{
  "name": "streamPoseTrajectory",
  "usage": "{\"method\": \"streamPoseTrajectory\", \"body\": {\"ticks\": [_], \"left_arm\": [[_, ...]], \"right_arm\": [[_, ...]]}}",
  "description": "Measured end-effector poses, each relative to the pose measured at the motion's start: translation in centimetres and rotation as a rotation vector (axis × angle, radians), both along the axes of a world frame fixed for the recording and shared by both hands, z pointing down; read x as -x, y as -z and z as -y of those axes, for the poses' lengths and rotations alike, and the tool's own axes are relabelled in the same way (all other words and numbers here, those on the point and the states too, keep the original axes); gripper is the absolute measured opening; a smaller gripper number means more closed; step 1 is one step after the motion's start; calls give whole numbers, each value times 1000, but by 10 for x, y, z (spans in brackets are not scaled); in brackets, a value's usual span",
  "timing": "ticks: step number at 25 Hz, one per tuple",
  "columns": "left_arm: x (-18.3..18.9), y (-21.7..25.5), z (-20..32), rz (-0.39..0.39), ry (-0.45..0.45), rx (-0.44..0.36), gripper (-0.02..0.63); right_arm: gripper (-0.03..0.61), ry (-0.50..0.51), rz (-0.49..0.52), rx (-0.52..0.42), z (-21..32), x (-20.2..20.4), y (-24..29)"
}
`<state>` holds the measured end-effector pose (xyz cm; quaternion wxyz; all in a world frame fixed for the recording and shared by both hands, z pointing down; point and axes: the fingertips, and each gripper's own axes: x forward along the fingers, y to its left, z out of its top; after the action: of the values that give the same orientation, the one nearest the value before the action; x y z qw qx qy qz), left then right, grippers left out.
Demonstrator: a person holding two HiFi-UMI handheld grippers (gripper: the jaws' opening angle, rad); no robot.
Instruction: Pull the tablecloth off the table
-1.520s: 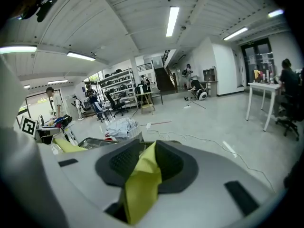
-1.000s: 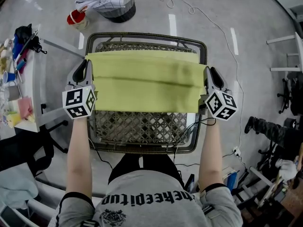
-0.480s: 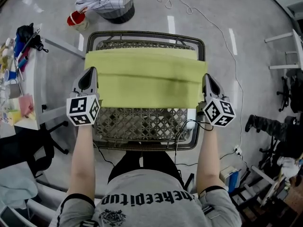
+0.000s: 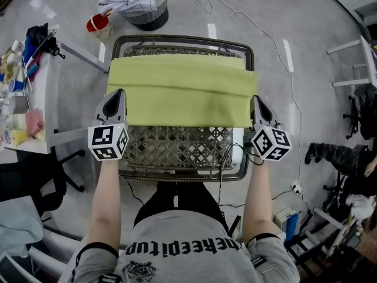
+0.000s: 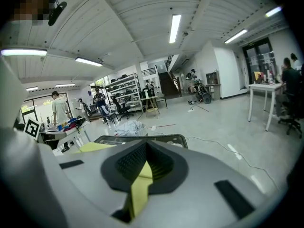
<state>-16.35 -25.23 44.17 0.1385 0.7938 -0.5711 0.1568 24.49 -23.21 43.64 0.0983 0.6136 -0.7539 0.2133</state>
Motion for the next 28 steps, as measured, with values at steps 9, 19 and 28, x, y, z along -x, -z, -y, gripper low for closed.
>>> {"method": "streamPoseTrajectory", "body": {"ticks": [9, 19, 28], "left_arm": [[4, -9, -48, -25, 11, 19, 14], [21, -30, -91, -40, 64, 56, 14], [41, -70, -105, -19, 123, 131, 15]], "right_arm": [[11, -7, 12, -4, -42, 7, 1], [11, -17, 23, 10, -77, 15, -5], [14, -73, 16, 78, -98, 8, -38]]}}
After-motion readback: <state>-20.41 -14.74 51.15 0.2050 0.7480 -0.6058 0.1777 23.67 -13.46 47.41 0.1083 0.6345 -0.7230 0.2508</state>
